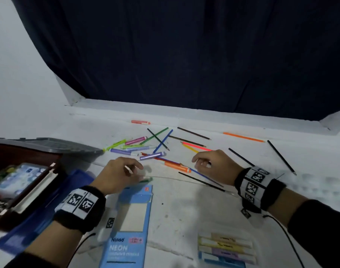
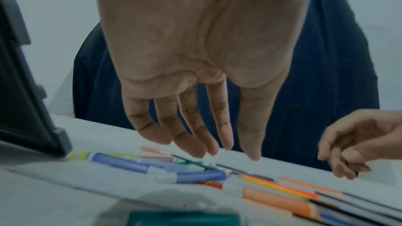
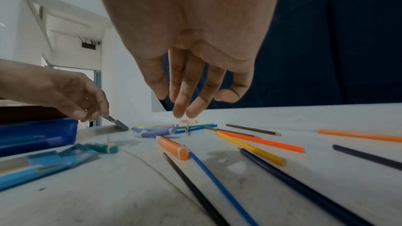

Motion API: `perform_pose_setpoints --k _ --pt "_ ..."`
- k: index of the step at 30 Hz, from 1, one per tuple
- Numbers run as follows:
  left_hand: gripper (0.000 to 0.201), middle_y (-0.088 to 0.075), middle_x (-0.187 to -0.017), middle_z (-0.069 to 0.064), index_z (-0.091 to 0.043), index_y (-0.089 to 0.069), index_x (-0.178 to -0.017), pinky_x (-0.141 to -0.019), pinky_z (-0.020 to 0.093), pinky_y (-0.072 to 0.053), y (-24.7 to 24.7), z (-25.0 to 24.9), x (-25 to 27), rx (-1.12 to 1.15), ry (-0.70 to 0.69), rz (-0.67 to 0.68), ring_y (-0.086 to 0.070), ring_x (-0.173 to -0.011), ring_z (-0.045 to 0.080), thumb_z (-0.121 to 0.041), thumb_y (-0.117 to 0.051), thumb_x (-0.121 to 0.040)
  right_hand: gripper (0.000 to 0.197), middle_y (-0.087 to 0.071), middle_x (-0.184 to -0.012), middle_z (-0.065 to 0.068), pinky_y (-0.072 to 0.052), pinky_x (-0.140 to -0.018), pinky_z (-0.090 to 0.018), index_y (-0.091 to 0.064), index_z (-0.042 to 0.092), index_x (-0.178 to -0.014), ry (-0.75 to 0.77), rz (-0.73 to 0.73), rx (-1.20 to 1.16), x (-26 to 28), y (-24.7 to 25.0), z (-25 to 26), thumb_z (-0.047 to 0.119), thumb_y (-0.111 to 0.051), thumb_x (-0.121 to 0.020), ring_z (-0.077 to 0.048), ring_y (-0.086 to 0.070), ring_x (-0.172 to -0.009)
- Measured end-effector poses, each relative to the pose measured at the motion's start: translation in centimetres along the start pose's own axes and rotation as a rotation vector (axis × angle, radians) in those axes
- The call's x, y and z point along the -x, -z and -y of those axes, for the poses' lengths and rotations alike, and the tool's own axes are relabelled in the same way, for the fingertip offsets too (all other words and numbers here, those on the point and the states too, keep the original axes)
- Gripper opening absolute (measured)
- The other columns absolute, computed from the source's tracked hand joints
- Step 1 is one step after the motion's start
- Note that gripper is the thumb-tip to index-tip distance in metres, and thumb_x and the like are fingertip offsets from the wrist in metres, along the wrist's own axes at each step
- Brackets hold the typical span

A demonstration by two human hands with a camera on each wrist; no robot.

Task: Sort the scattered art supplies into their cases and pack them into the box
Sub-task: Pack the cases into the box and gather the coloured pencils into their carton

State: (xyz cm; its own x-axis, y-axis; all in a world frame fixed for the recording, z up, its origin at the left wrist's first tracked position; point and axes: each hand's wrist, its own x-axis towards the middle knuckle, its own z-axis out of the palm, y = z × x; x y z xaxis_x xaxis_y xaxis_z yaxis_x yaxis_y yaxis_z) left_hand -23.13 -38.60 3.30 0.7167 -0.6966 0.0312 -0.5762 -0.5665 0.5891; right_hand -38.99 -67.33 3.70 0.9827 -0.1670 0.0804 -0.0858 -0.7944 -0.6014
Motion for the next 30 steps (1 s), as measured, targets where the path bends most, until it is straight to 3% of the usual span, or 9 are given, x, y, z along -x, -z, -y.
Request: perform_pose_setpoints --k 4,7,11,15,21,26,30 --pt "0.030 -0.067 -0.099 -0.007 -0.031 -0.070 -0.104 -0.073 0.005 -0.042 -1.1 2.6 -2.4 -0.130 -0.013 0.141 -0.062 -0.081 0.001 -0.030 -0.084 -0.077 0.022 -0.072 -0.101 -0.002 -0.051 -0.088 -0.034 -0.071 0.017 -0.108 -0.038 0.158 0.094 -3.7 -1.4 -1.3 0.020 -0.055 -0.093 -0.016 -0.063 -0.093" --pt "0.033 -0.067 -0.114 -0.007 -0.027 -0.070 -0.115 -0.089 0.013 -0.042 -2.0 3.2 -3.9 -0.328 -0.043 0.253 -0.062 -0.105 0.010 -0.035 -0.076 -0.083 0.030 -0.064 -0.113 -0.001 -0.048 -0.090 -0.031 -0.063 0.021 -0.122 -0.007 0.310 0.243 -5.5 -2.2 -1.7 0.028 -0.053 -0.095 -0.015 -0.058 -0.099" --pt "0.015 -0.065 -0.098 -0.018 -0.039 -0.063 -0.091 -0.089 0.025 -0.050 -2.8 4.0 -5.4 -0.423 -0.024 0.271 -0.064 -0.096 0.008 -0.038 -0.072 -0.079 0.031 -0.056 -0.110 0.001 -0.046 -0.084 -0.031 -0.058 0.024 -0.122 0.048 0.396 0.425 -7.3 -3.2 -1.3 0.039 -0.050 -0.096 -0.019 -0.055 -0.099" --pt "0.015 -0.061 -0.091 -0.018 -0.040 -0.055 -0.083 -0.081 0.022 -0.050 -3.5 4.3 -6.3 -0.442 -0.050 0.275 -0.061 -0.086 0.005 -0.037 -0.068 -0.078 0.031 -0.059 -0.110 -0.002 -0.040 -0.073 -0.028 -0.056 0.021 -0.115 0.134 0.363 0.583 -7.9 -4.2 -1.1 0.044 -0.053 -0.095 -0.022 -0.060 -0.096" --pt "0.009 -0.067 -0.096 -0.007 -0.026 -0.059 -0.092 -0.081 0.030 -0.055 -3.8 2.9 -6.3 -0.423 -0.104 0.246 -0.064 -0.086 0.012 -0.032 -0.063 -0.087 0.020 -0.063 -0.107 -0.004 -0.043 -0.082 -0.035 -0.059 0.017 -0.108 0.214 0.276 0.803 -7.4 -3.9 -0.9 0.019 -0.044 -0.096 -0.025 -0.060 -0.099" --pt "0.009 -0.066 -0.087 -0.006 -0.022 -0.059 -0.095 -0.068 0.029 -0.051 -1.1 -1.5 -6.3 -0.186 -0.257 0.110 -0.063 -0.077 0.011 -0.019 -0.067 -0.091 0.016 -0.064 -0.100 -0.001 -0.048 -0.077 -0.035 -0.059 0.019 -0.102 0.128 0.093 0.635 -5.5 0.3 -0.1 0.022 -0.046 -0.094 -0.022 -0.060 -0.092" --pt "0.020 -0.066 -0.085 -0.012 -0.027 -0.060 -0.104 -0.067 0.022 -0.052 1.5 -7.1 -5.6 0.063 -0.293 -0.092 -0.064 -0.075 0.004 -0.024 -0.073 -0.089 0.013 -0.064 -0.093 -0.001 -0.050 -0.075 -0.040 -0.063 0.019 -0.097 0.089 -0.100 0.456 -2.2 4.3 0.8 0.024 -0.053 -0.091 -0.023 -0.059 -0.086"
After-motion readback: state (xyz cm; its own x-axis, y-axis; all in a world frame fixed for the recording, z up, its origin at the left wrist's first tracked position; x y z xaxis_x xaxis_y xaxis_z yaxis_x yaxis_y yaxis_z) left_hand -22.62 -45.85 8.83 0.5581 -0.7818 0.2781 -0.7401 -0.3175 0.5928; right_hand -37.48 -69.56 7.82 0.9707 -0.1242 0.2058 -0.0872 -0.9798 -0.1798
